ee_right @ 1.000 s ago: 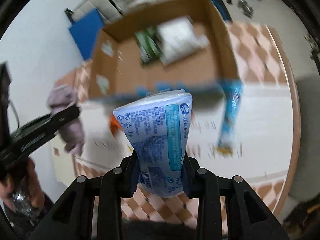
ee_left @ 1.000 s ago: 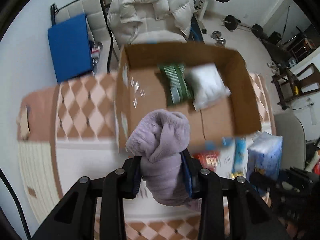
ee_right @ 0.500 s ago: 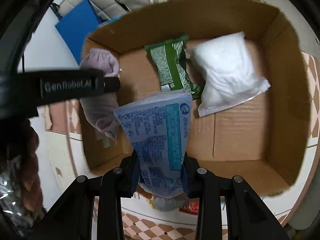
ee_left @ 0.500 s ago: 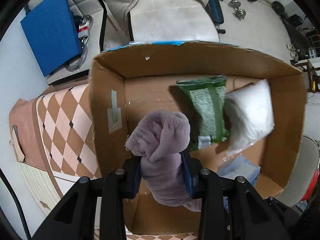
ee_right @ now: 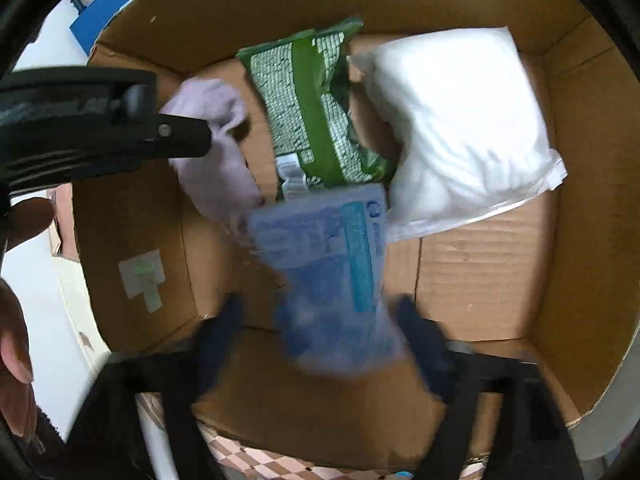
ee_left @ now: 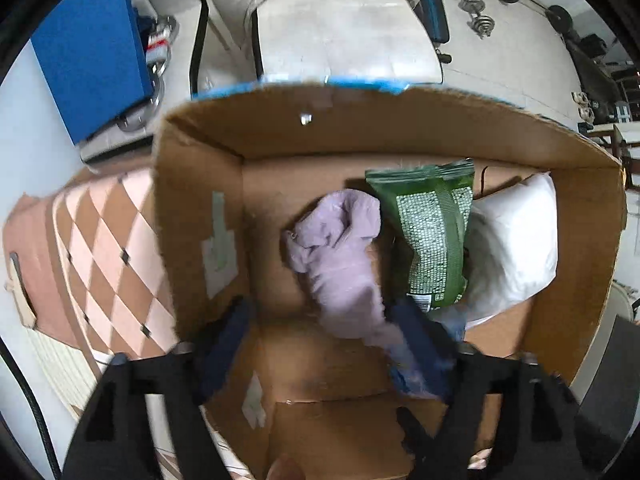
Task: Organize soft objects
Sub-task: 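Carry plush and wipes pack into the box and open both tools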
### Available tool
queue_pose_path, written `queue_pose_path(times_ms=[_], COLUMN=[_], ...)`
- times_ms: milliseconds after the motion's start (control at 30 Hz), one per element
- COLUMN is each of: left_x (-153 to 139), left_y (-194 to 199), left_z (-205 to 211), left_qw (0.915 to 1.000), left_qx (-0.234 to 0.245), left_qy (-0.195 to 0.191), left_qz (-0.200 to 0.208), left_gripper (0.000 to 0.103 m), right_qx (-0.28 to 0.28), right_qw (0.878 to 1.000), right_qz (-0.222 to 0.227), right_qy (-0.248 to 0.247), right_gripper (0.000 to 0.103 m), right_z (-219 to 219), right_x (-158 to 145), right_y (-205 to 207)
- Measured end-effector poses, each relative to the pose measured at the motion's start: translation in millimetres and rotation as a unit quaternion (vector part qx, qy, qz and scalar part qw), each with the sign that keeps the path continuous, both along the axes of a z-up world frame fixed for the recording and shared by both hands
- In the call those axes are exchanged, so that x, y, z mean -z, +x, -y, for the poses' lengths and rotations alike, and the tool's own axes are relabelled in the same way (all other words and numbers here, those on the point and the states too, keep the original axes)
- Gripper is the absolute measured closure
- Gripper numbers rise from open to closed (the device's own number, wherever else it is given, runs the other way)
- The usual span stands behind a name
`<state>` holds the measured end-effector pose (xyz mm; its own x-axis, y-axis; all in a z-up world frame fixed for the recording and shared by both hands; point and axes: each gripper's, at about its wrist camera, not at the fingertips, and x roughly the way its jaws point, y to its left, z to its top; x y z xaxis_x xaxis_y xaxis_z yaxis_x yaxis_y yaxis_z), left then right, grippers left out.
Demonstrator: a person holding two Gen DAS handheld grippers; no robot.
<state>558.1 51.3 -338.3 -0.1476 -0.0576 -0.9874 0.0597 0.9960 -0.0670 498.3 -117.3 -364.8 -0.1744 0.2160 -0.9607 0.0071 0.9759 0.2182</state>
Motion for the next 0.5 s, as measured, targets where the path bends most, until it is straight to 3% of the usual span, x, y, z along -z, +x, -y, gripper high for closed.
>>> queue_pose_path(times_ms=[133, 200, 333, 500], left_x=[-17.1, -26.8, -45.5, -73.5], left_y=[-7.1, -12.7, -30.5, -70.6], left_z=[-1.8, -4.4, -10.3, -18.3], left_qw=[0.9999, 0.9995, 0.9978, 0.9930], left_qx=[0.001, 0.000, -0.003, -0.023], left_qy=[-0.002, 0.004, 0.001, 0.002], left_qz=[0.015, 0.031, 0.066, 0.116], left_gripper=[0.009, 0.008, 0.001, 0.001], right_qx=[0.004, 0.001, 0.002, -0.007], right_qw=[1.000, 1.000, 0.998, 0.994], right_qz=[0.012, 0.017, 0.046, 0.096], right_qy=[-0.014, -0.023, -0.030, -0.051], right_gripper=[0.006, 0.000, 0.000, 0.000], right_z=[6.5, 7.7, 13.3, 21.3], right_x=[-6.2, -11.8, -29.9, -55.2], right_y=[-0.3, -1.0, -6.5, -17.1])
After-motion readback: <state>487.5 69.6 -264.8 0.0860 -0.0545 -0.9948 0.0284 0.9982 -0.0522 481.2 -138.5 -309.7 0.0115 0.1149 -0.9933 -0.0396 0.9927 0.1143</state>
